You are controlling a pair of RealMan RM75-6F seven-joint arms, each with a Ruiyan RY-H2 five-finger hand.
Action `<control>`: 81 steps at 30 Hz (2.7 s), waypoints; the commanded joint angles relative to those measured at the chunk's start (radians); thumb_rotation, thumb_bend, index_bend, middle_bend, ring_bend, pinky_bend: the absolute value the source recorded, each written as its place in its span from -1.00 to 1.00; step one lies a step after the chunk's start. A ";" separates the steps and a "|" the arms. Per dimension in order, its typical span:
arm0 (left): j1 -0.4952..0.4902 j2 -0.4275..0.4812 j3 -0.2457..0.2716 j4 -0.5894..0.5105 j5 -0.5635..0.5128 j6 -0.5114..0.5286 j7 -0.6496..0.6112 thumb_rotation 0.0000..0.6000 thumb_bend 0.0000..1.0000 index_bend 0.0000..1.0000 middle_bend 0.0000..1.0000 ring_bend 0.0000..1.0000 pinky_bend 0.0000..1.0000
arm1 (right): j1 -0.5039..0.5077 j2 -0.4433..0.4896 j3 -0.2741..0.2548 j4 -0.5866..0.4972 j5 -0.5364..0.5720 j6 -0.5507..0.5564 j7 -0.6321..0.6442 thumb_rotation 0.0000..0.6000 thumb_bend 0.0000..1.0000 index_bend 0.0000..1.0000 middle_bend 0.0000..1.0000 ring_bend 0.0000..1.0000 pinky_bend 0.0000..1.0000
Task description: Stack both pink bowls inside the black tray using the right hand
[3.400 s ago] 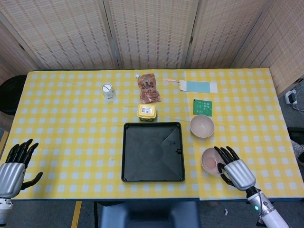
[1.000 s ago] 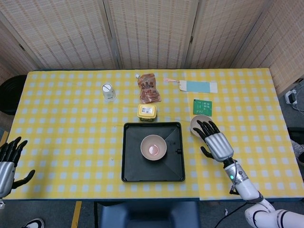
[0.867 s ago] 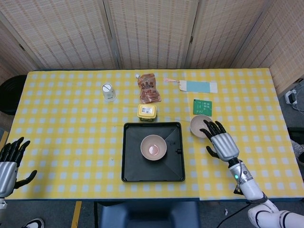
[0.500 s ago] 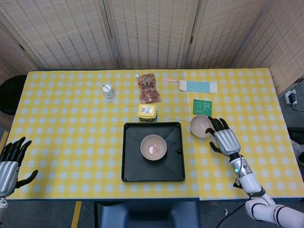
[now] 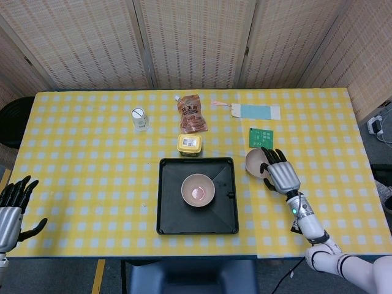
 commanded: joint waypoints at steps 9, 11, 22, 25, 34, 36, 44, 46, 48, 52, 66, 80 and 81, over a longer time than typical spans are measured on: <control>-0.002 0.000 0.003 -0.004 -0.002 -0.007 0.005 1.00 -0.41 -1.00 -1.00 -1.00 -1.00 | 0.002 -0.028 0.006 0.040 -0.004 0.020 -0.002 1.00 -0.11 0.21 -1.00 -1.00 -1.00; -0.002 -0.001 0.003 -0.008 -0.009 -0.011 0.014 1.00 -0.41 -1.00 -1.00 -1.00 -1.00 | -0.001 -0.032 0.006 0.045 -0.011 0.040 -0.017 1.00 -0.11 0.25 -1.00 -1.00 -1.00; -0.005 -0.008 0.004 -0.007 -0.003 -0.011 0.023 1.00 -0.41 -1.00 -1.00 -1.00 -1.00 | -0.029 0.036 -0.006 -0.110 -0.094 0.179 -0.056 1.00 -0.11 0.31 -1.00 -1.00 -1.00; -0.005 -0.007 0.004 -0.007 -0.004 -0.012 0.022 1.00 -0.41 -1.00 -1.00 -1.00 -1.00 | -0.021 0.065 -0.010 -0.186 -0.128 0.203 -0.103 1.00 -0.11 0.31 -1.00 -1.00 -1.00; -0.002 -0.001 0.003 -0.011 -0.004 -0.004 0.015 1.00 -0.41 -1.00 -1.00 -1.00 -1.00 | 0.017 0.098 -0.020 -0.399 -0.209 0.210 -0.224 1.00 -0.11 0.31 -1.00 -1.00 -1.00; 0.000 0.001 0.003 -0.010 -0.005 -0.002 0.011 1.00 -0.41 -1.00 -1.00 -1.00 -1.00 | 0.028 0.090 -0.020 -0.421 -0.215 0.200 -0.242 1.00 -0.11 0.31 -1.00 -1.00 -1.00; 0.006 0.009 0.000 -0.009 -0.004 0.010 -0.007 1.00 -0.41 -1.00 -1.00 -1.00 -1.00 | 0.060 0.035 -0.022 -0.425 -0.212 0.153 -0.268 1.00 -0.11 0.31 -1.00 -1.00 -1.00; 0.006 0.011 -0.001 -0.008 -0.005 0.012 -0.011 1.00 -0.41 -1.00 -1.00 -1.00 -1.00 | 0.068 0.018 -0.021 -0.415 -0.204 0.138 -0.263 1.00 -0.11 0.31 -1.00 -1.00 -1.00; 0.007 0.012 -0.002 -0.008 -0.006 0.012 -0.013 1.00 -0.41 -1.00 -1.00 -1.00 -1.00 | 0.077 -0.001 -0.020 -0.403 -0.199 0.125 -0.258 1.00 -0.11 0.31 -1.00 -1.00 -1.00; 0.008 0.015 -0.003 -0.010 -0.006 0.015 -0.021 1.00 -0.41 -1.00 -1.00 -1.00 -1.00 | 0.091 -0.028 -0.020 -0.380 -0.197 0.108 -0.257 1.00 -0.11 0.31 -1.00 -1.00 -1.00; 0.012 0.024 -0.002 -0.008 -0.003 0.020 -0.042 1.00 -0.41 -1.00 -1.00 -1.00 -1.00 | 0.114 -0.081 -0.021 -0.329 -0.169 0.068 -0.263 1.00 -0.11 0.31 -1.00 -1.00 -1.00; 0.011 0.024 -0.003 -0.008 -0.006 0.015 -0.044 1.00 -0.41 -1.00 -1.00 -1.00 -1.00 | 0.123 -0.089 -0.026 -0.302 -0.151 0.048 -0.254 1.00 -0.11 0.15 -1.00 -1.00 -1.00; 0.011 0.024 -0.004 -0.008 -0.006 0.016 -0.044 1.00 -0.41 -1.00 -1.00 -1.00 -1.00 | 0.123 -0.086 -0.028 -0.305 -0.151 0.048 -0.251 1.00 -0.11 0.11 -1.00 -1.00 -1.00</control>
